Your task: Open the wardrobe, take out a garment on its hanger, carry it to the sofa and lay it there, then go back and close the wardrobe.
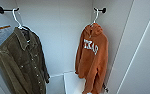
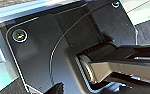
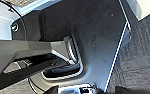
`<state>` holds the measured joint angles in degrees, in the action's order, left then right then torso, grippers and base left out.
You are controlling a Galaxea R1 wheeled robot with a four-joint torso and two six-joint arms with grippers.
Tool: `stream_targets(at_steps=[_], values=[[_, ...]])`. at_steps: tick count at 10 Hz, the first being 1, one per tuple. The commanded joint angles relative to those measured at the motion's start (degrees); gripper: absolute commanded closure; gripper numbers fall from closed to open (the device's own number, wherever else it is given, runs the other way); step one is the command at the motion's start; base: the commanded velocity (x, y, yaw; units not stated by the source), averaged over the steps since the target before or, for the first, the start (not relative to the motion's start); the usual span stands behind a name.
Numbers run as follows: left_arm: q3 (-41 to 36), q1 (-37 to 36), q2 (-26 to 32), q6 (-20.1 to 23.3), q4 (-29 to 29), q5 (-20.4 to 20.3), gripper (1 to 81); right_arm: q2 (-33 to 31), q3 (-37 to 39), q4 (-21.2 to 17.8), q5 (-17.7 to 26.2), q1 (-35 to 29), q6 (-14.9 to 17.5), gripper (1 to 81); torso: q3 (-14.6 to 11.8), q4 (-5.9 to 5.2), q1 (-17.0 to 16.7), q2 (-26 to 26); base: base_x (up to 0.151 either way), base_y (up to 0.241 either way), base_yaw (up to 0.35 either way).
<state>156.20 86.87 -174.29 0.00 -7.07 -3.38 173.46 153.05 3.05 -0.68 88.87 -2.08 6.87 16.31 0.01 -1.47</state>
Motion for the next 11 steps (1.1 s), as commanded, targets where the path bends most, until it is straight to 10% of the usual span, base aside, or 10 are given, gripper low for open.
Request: stream_targets(at_steps=[1,4,5,7,11], values=[[-0.2,-1.8,-0.3,0.4,-0.8,3.1,1.0,0.2,-0.1,0.1,3.4,-1.8,-0.2,1.0,-1.5,5.09,0.0,0.0,0.000,0.000,0.000],[-0.2,-2.0,-0.4,0.4,-0.8,3.1,1.0,0.2,-0.1,0.1,3.5,-1.9,-0.2,1.0,-2.4,9.54,0.0,0.0,0.000,0.000,0.000],[-0.2,-2.0,-0.4,0.4,-0.8,3.1,1.0,0.2,-0.1,0.1,3.5,-1.8,-0.2,1.0,-0.9,7.45,0.0,0.0,0.000,0.000,0.000],[-0.2,-2.6,-0.4,0.4,-0.8,3.2,1.0,0.1,0.1,0.1,3.5,-1.8,-0.2,1.0,-1.3,9.36,0.0,0.0,0.000,0.000,0.000],[-6.8,-6.2,1.7,0.4,-1.4,5.3,1.0,0.4,0.4,0.2,3.5,-2.0,-0.1,1.0,-1.3,9.36,0.0,0.0,0.000,0.000,0.000]])
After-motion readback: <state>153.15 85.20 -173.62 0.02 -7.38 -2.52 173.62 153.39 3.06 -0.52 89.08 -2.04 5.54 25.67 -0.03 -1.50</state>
